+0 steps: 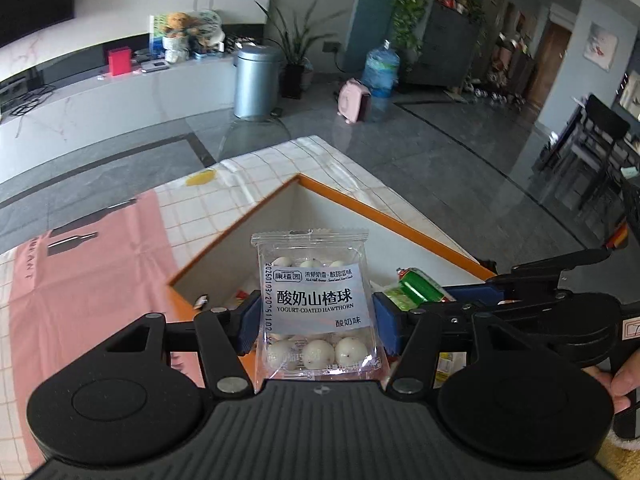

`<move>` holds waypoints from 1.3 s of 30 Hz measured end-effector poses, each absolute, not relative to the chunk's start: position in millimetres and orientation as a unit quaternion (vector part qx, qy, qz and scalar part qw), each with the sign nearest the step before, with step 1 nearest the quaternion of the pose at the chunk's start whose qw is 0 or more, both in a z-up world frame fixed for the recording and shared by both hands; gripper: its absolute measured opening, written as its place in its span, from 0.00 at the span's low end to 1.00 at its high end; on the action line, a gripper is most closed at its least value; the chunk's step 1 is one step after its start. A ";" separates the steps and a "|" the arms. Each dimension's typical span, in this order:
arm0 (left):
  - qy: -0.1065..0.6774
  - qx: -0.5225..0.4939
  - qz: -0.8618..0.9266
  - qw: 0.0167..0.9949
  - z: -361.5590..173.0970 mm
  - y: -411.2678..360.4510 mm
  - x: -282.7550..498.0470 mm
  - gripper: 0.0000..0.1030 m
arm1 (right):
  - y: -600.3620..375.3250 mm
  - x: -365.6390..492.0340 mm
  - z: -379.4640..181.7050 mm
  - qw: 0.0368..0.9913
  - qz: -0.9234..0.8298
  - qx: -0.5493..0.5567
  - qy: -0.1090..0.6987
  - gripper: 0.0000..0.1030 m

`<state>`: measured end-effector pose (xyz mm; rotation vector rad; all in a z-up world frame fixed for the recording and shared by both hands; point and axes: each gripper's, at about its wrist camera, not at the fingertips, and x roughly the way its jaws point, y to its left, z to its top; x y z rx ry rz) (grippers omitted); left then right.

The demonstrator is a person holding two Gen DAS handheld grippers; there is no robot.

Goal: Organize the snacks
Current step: 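Carry yogurt packet and green sausage into the orange box, then open both tools to release packet and sausage in the box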

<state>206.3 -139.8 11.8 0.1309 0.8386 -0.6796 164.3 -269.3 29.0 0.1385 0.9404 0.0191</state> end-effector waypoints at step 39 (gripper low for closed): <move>0.473 0.207 -0.268 0.814 -57.7 -206.8 238.6 0.79 | -319.5 214.1 -30.6 0.786 -0.074 0.045 0.612 0.21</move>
